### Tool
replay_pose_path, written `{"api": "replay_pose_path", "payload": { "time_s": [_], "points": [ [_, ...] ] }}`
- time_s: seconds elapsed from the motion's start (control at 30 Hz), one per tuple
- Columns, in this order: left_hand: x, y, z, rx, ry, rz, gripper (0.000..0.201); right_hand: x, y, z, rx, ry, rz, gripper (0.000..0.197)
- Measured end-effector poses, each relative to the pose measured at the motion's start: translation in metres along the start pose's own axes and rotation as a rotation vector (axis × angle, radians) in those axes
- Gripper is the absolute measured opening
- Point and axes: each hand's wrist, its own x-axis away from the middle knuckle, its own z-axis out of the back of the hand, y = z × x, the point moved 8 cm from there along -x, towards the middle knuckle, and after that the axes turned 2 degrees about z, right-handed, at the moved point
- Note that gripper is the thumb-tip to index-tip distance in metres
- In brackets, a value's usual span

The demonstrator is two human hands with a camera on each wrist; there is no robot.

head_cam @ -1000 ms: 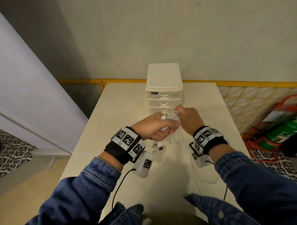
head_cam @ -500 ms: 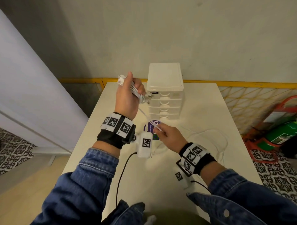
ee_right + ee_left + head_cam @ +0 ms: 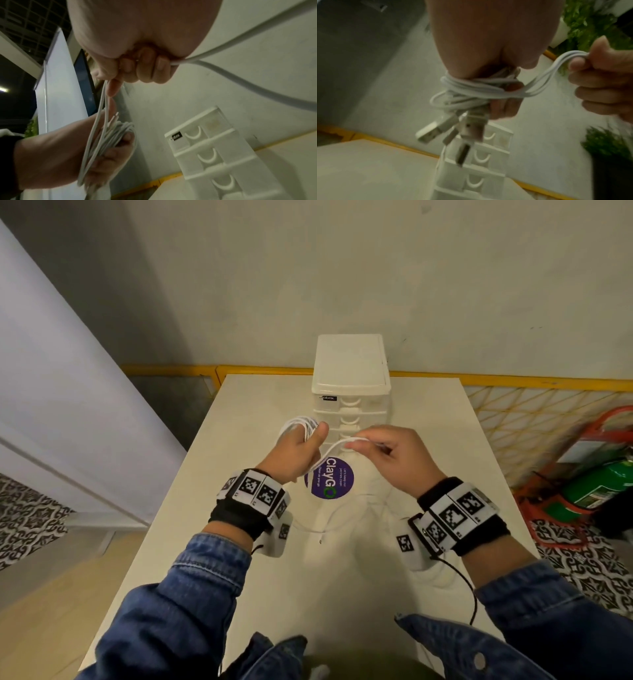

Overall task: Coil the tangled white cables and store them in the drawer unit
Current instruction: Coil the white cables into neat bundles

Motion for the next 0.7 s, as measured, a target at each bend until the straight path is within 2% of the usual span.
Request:
{"api": "replay_pose_path", "payload": {
  "time_s": [0.1, 0.2, 0.27, 0.4, 0.43, 0.53, 0.63, 0.7],
  "points": [
    [0.005, 0.008, -0.021, 0.009, -0.164, 0.049, 0.073, -0.008, -0.015, 0.016, 0.045, 0.110, 0.093, 0.017],
    [0.015, 0.018, -0.038, 0.113, -0.291, 0.049, 0.086, -0.017, -0.013, 0.024, 0.013, 0.174, 0.094, 0.015],
    [0.023, 0.025, -0.046, 0.278, -0.345, 0.031, 0.076, -0.025, -0.009, 0.026, 0.009, 0.189, 0.089, 0.017],
    [0.030, 0.039, -0.044, 0.403, -0.302, -0.058, 0.032, -0.038, 0.001, 0.020, 0.013, 0.159, 0.101, 0.022],
    [0.031, 0.041, -0.042, 0.438, -0.287, -0.061, 0.030, -0.040, 0.005, 0.016, 0.008, 0.140, 0.087, 0.023],
    [0.031, 0.043, -0.035, 0.529, -0.276, -0.088, 0.044, -0.038, 0.027, 0.000, -0.065, 0.071, -0.007, 0.025],
    [0.031, 0.046, -0.031, 0.596, -0.274, -0.093, 0.040, -0.023, 0.046, -0.023, -0.211, -0.024, -0.148, 0.027],
    [0.031, 0.048, -0.032, 0.669, -0.277, -0.075, 0.034, -0.011, 0.058, -0.040, -0.201, -0.090, -0.224, 0.025]
  ]
}}
